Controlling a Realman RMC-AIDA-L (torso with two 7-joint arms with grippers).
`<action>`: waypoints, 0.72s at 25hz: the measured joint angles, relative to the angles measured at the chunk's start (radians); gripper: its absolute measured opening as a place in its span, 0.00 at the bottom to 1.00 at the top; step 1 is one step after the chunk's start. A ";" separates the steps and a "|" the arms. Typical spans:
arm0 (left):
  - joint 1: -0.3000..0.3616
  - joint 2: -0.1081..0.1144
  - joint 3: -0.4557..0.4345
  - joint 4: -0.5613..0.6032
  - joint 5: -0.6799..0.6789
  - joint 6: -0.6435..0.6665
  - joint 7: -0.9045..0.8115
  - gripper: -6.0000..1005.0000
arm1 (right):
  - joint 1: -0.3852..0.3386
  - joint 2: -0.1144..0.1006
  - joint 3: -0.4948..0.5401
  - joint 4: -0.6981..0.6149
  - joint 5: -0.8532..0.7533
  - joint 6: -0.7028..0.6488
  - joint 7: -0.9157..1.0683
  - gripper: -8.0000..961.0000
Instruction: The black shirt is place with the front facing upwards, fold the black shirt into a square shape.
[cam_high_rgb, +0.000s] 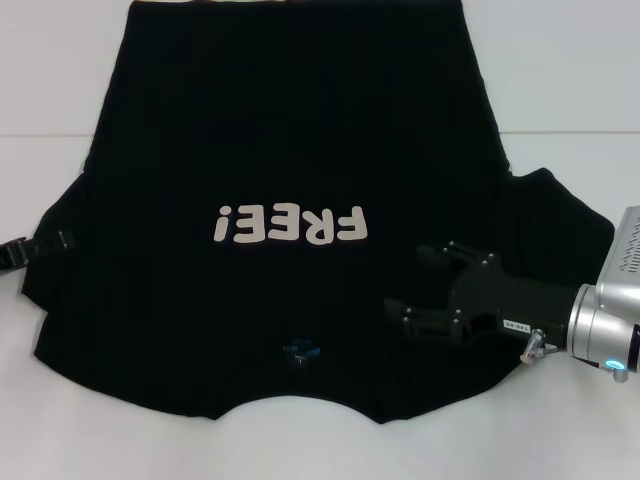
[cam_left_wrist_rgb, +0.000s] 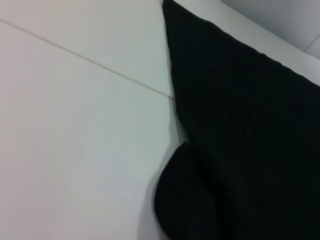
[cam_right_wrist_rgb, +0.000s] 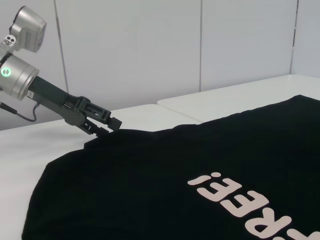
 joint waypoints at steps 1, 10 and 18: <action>0.000 0.000 0.000 -0.001 0.000 0.000 0.000 0.94 | 0.000 0.000 0.000 0.000 0.000 0.000 0.000 0.96; -0.003 0.001 0.037 -0.006 0.000 0.039 0.007 0.94 | 0.000 0.000 0.001 0.000 0.000 -0.001 0.000 0.96; -0.003 -0.007 0.065 0.003 0.000 0.006 0.021 0.76 | -0.004 0.000 0.001 -0.006 0.000 -0.035 0.000 0.96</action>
